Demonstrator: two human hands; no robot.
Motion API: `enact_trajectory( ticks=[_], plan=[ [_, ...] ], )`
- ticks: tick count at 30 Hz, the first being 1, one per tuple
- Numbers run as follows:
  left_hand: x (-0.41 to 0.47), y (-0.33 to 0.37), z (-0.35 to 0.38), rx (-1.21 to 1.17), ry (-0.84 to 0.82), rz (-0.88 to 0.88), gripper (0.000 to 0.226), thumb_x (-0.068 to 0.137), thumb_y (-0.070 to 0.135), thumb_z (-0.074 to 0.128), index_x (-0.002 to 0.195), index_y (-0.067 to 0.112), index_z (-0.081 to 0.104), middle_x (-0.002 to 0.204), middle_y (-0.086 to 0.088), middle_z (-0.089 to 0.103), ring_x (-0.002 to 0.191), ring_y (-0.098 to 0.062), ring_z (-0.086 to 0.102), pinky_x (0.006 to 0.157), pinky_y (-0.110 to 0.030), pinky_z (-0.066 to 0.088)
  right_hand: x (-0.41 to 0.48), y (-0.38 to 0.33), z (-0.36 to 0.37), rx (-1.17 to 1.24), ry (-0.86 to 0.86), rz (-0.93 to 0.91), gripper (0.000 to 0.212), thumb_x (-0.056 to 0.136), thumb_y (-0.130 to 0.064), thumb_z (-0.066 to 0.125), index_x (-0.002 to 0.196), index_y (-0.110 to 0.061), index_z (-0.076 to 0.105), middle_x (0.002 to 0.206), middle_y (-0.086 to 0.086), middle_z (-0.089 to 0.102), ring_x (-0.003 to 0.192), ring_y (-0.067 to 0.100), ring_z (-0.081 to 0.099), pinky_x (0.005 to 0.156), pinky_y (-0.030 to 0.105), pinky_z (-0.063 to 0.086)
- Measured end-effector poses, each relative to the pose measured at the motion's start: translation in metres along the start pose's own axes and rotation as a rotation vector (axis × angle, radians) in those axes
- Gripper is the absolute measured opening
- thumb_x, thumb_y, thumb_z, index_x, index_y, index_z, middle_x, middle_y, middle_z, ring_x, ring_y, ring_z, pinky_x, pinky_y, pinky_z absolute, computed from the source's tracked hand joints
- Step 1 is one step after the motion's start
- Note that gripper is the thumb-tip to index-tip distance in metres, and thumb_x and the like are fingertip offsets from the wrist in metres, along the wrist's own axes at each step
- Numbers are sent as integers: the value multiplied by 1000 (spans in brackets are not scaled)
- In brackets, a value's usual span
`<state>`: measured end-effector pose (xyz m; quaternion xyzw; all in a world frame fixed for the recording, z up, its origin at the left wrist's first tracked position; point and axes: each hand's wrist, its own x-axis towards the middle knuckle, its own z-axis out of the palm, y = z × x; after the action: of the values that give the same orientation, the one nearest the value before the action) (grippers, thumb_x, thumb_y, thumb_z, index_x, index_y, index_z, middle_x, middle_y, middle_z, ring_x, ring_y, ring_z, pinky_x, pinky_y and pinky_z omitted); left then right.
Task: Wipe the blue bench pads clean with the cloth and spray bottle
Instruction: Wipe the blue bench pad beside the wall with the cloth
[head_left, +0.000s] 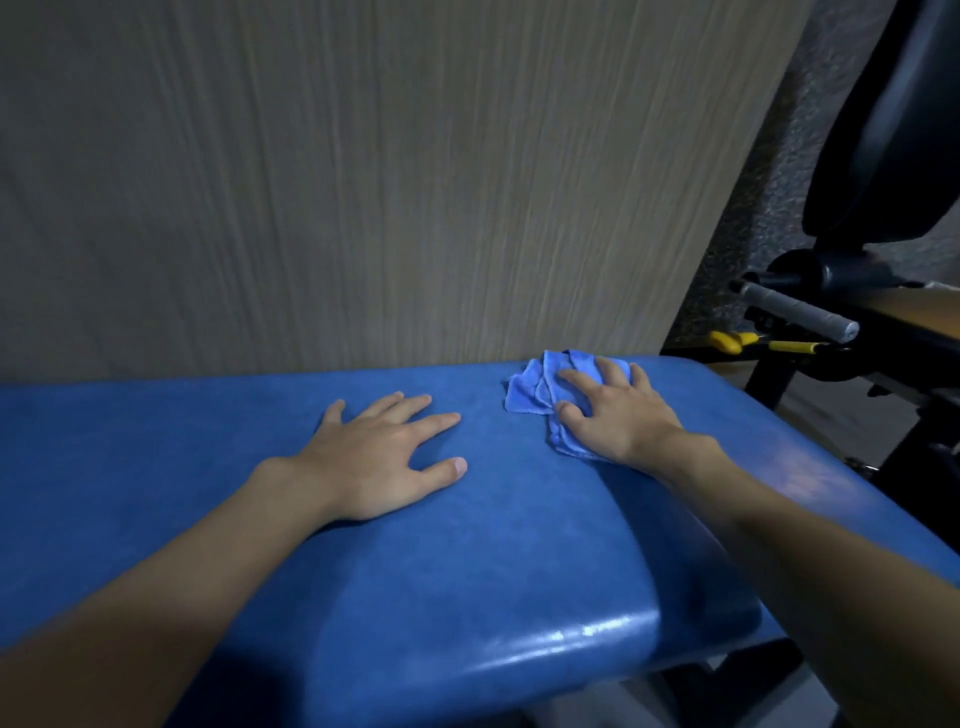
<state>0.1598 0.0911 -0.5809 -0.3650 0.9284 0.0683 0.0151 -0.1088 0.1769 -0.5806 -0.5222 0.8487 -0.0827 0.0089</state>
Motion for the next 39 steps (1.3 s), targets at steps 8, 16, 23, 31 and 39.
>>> enact_trajectory(
  ticks=[8, 16, 23, 31, 39],
  plan=[
    [-44, -56, -6, 10, -14, -56, 68, 87, 80, 21, 151, 56, 10, 166, 17, 4, 153, -10, -1, 120, -59, 4, -12, -68, 8, 2, -25, -78, 52, 96, -51, 34, 147, -48, 27, 162, 0, 13, 147, 38, 6, 119, 48, 17],
    [-116, -129, -14, 35, -25, -193, 69, 87, 79, 18, 151, 55, 10, 165, 16, 6, 153, -10, 2, 119, -59, 10, -23, -155, 22, 10, -47, -187, 52, 94, -52, 33, 146, -48, 28, 162, -1, 11, 147, 38, 4, 120, 48, 17],
    [-190, -207, -20, 49, -12, -355, 104, 54, 94, -8, 150, 57, 10, 164, 19, 10, 152, -11, 9, 116, -60, 18, -37, -258, 38, 13, -65, -334, 55, 94, -53, 32, 148, -49, 24, 163, -1, 9, 148, 37, 1, 120, 48, 15],
    [-275, -289, -17, 1, 44, -537, 107, 55, 99, -6, 151, 56, 14, 164, 19, 11, 151, -5, 8, 119, -55, 15, -43, -386, 58, 14, -83, -517, 55, 94, -53, 29, 149, -49, 22, 164, -2, 8, 149, 36, 0, 121, 48, 14],
    [-359, -362, -18, 4, 43, -756, 61, 90, 75, 24, 148, 60, 13, 163, 21, 8, 152, -10, 1, 117, -60, 13, -55, -521, 77, -3, -96, -709, 53, 95, -53, 28, 148, -49, 24, 164, 2, 6, 147, 40, 0, 119, 49, 15]
  ],
)
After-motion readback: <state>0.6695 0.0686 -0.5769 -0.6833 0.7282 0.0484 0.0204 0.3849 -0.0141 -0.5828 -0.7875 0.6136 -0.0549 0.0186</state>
